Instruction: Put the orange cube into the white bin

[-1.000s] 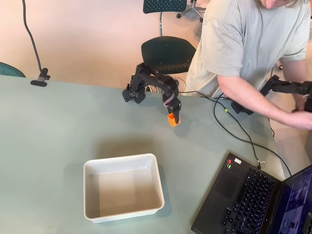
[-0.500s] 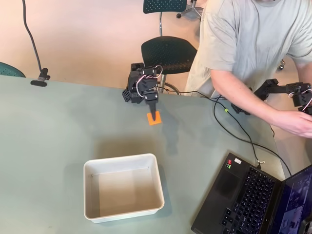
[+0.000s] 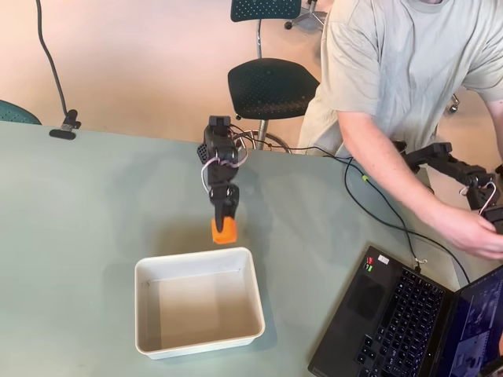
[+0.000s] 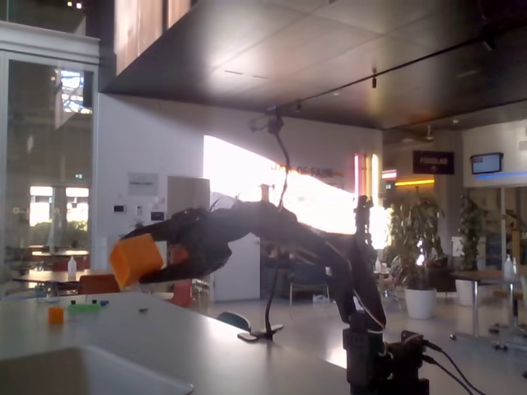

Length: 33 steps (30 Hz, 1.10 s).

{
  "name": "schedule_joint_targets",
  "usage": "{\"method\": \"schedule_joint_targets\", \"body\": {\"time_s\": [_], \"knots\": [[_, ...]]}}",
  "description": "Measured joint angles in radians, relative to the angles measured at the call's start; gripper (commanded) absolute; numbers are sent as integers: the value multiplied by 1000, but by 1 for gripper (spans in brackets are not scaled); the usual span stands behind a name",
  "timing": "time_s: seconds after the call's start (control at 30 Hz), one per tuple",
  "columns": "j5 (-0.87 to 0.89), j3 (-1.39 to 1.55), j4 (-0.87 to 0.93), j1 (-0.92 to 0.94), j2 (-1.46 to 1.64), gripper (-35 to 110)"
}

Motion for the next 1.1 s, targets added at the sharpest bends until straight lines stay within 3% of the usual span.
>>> {"method": "schedule_joint_targets", "body": {"time_s": [0.2,0.63,1.1], "knots": [[161,0,-127,-12,-49,28],[377,0,-158,-34,-51,28],[405,0,-158,-31,-51,28]]}}
